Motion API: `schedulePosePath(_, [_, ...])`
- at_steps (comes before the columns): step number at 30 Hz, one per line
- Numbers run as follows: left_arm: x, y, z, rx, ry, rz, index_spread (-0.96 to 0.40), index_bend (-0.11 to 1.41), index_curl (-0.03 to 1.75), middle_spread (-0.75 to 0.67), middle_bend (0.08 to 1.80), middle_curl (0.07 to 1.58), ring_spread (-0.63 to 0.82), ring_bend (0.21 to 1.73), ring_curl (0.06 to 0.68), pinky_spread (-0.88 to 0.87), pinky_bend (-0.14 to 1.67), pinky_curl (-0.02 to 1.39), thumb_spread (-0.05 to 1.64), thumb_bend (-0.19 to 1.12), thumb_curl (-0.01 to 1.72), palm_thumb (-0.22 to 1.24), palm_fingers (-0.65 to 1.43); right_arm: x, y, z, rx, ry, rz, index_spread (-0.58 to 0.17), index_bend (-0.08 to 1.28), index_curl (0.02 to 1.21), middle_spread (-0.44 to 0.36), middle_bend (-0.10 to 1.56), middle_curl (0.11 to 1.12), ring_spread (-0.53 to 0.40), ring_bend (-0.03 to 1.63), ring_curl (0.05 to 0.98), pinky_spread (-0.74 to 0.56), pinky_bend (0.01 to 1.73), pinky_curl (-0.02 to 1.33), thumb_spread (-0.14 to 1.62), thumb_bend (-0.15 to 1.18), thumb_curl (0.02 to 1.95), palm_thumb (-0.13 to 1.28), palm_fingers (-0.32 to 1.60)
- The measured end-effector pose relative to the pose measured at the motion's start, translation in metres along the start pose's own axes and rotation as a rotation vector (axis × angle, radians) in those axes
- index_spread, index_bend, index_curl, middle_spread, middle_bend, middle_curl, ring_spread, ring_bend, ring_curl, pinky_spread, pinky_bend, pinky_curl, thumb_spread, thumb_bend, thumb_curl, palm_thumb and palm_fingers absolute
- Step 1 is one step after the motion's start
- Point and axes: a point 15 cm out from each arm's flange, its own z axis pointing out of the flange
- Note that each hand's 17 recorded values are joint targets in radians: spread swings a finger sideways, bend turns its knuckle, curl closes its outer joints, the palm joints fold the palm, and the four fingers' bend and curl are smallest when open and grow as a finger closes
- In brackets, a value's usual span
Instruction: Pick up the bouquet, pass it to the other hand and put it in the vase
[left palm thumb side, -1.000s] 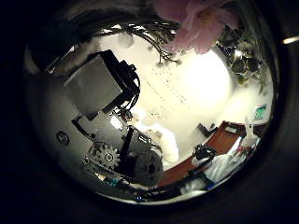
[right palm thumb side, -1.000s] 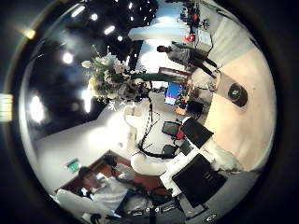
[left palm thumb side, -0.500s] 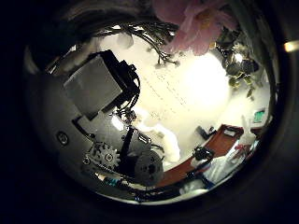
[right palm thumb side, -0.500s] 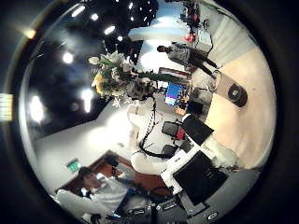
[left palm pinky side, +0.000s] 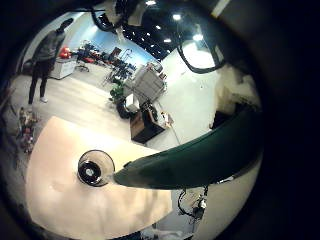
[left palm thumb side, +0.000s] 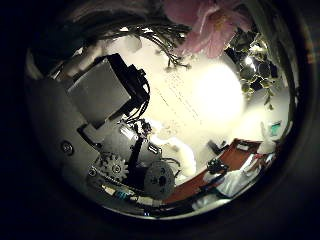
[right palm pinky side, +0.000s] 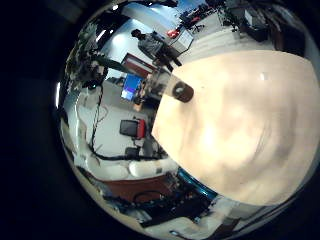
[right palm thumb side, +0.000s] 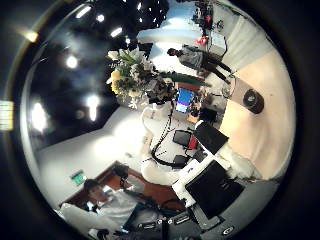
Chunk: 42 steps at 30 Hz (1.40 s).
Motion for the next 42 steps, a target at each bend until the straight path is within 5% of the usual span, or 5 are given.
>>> schedulePosePath(33, [-0.083, 0.012, 0.027, -0.015, 0.022, -0.128, -0.70, 0.73, 1.15, -0.48, 1.17, 0.92, -0.40, 1.45, 0.546, -0.48, 1.35, 0.76, 1.04, -0.05, 0.71, 0.80, 1.08, 0.006, 0.001, 0.000, -0.005, 0.006, 0.012, -0.284, 0.18, 0.34, 0.051, 0.19, 0.33, 0.151, 0.46, 0.231, 0.40, 0.40, 0.28, 1.01, -0.02, 0.56, 0.88, 0.27])
schedulePosePath(35, [-0.098, 0.018, 0.030, -0.029, 0.022, -0.134, -0.68, 0.59, 1.12, -0.47, 1.16, 0.90, -0.43, 1.32, 0.519, -0.51, 1.24, 0.73, 1.00, -0.13, 0.64, 0.57, 0.70, 0.006, 0.001, 0.000, -0.005, 0.006, 0.012, -0.279, 0.18, 0.34, 0.051, 0.19, 0.33, 0.152, 0.47, 0.232, 0.40, 0.39, 0.28, 1.01, -0.02, 0.56, 0.88, 0.27])
schedulePosePath(36, [-0.105, 0.023, 0.032, -0.045, 0.014, -0.129, -0.63, 0.54, 1.11, -0.44, 1.11, 0.91, -0.34, 1.18, 0.519, -0.43, 1.04, 0.73, 0.98, -0.15, 0.60, 0.45, 0.12, 0.006, 0.001, 0.000, -0.005, 0.006, 0.012, -0.279, 0.18, 0.34, 0.051, 0.19, 0.33, 0.152, 0.46, 0.232, 0.40, 0.39, 0.27, 1.01, -0.02, 0.56, 0.88, 0.27])
schedulePosePath(37, [-0.114, 0.031, 0.034, -0.072, 0.002, -0.128, -0.50, 0.39, 1.04, -0.20, 0.76, 0.86, -0.10, 1.11, 0.543, -0.17, 0.94, 0.76, 0.94, -0.16, 0.54, 0.32, -0.54, 0.006, 0.001, 0.000, -0.005, 0.006, 0.010, -0.279, 0.18, 0.34, 0.051, 0.19, 0.32, 0.152, 0.47, 0.232, 0.40, 0.39, 0.27, 1.01, -0.02, 0.56, 0.88, 0.28])
schedulePosePath(42, [-0.150, 0.071, 0.037, -0.233, -0.024, -0.144, -0.21, 0.05, 0.79, 0.27, 0.32, 0.53, 0.35, 0.80, 0.271, 0.34, 0.55, 0.46, 0.83, -0.07, 0.45, 0.12, -0.44, 0.002, 0.002, 0.000, -0.009, 0.005, 0.004, -0.273, 0.19, 0.35, 0.051, 0.18, 0.32, 0.146, 0.48, 0.234, 0.40, 0.37, 0.27, 1.01, -0.02, 0.56, 0.88, 0.29])
